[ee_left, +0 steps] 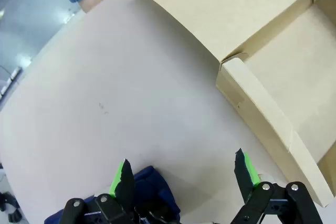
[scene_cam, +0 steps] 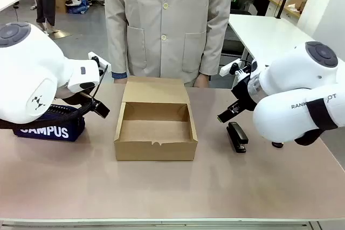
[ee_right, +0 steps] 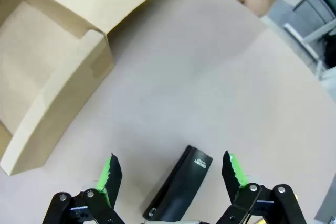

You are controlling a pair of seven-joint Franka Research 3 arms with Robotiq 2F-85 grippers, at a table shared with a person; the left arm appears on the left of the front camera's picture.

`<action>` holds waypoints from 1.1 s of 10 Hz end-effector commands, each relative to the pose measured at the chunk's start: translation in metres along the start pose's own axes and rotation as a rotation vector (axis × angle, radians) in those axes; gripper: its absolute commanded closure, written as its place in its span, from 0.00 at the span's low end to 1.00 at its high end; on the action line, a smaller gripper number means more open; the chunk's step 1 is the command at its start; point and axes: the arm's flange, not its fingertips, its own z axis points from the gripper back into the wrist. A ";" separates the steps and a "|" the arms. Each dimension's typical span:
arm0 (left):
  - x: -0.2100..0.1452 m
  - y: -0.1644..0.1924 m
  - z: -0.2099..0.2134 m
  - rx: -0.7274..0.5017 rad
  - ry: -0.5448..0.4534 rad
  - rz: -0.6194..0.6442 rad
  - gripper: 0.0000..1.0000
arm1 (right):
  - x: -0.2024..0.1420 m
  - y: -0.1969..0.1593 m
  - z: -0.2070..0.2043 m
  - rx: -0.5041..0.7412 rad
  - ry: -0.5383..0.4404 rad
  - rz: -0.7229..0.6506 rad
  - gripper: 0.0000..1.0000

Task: Pack the item into the box.
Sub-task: Pick up the item indicated by the person and place it inside the Mailer Box.

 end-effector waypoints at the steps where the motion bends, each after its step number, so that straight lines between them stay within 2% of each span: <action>1: 0.000 0.000 0.000 0.000 0.000 0.000 0.00 | 0.000 0.000 0.000 0.000 0.000 0.000 0.00; 11: 0.000 0.000 0.000 0.000 0.000 0.000 0.00 | 0.000 0.000 0.000 0.000 0.000 0.000 0.00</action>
